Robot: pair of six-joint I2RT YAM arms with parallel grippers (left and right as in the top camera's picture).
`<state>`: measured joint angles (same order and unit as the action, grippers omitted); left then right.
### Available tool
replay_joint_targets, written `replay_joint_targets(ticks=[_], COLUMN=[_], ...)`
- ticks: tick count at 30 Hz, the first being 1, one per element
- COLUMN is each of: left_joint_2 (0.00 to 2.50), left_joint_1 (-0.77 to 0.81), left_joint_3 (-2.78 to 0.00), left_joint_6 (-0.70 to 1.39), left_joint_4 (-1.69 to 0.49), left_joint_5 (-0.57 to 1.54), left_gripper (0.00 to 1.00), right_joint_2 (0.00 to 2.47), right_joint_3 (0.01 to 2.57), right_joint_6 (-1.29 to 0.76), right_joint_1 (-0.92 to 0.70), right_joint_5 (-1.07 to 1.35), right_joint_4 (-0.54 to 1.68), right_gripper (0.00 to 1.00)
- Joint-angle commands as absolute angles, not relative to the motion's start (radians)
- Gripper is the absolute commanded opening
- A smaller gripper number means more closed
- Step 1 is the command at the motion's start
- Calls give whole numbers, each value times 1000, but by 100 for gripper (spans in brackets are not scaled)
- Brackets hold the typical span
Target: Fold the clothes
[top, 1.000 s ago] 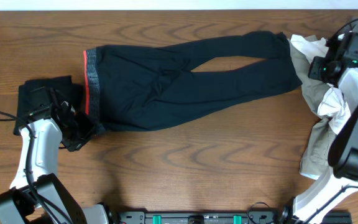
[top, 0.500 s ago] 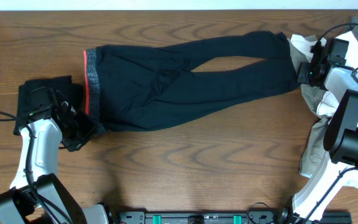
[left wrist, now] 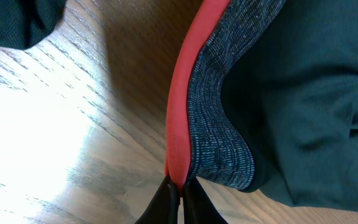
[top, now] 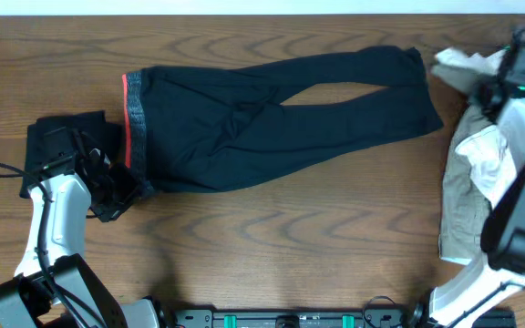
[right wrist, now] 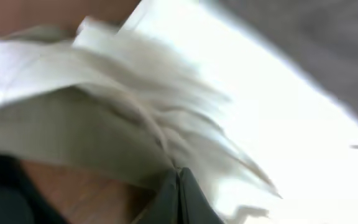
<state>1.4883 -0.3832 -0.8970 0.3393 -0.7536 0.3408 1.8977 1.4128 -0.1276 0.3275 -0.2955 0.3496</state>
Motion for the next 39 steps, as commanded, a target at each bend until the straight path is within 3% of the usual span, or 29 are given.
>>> replay_joint_targets(ticks=[1, 12, 16, 22, 32, 35, 39], left_joint_2=[1483, 1483, 1483, 1483, 1483, 1483, 1483], left_joint_1=[-380, -380, -380, -380, -380, -380, -380], left_joint_3=[-913, -913, -913, -913, -913, -913, -913], left_joint_6=[329, 312, 310, 310, 310, 307, 307], left_joint_4=[-758, -763, -766, -768, -770, -769, -768], left_joint_5=[347, 348, 348, 351, 351, 350, 346], left_gripper=[6, 6, 6, 6, 6, 6, 5], right_joint_2=[1829, 1959, 1999, 1995, 1875, 1799, 1769], right_joint_3=[1433, 1425, 1425, 1425, 1427, 1427, 1427], right_joint_6=[-218, -395, -403, -402, -206, -61, 64], right_joint_1=[374, 482, 492, 490, 433, 366, 254], right_joint_5=[-451, -516, -513, -493, -118, 73, 120], right_joint_4=[353, 558, 603, 611, 558, 531, 567], right_gripper=[1, 4, 19, 21, 24, 27, 30])
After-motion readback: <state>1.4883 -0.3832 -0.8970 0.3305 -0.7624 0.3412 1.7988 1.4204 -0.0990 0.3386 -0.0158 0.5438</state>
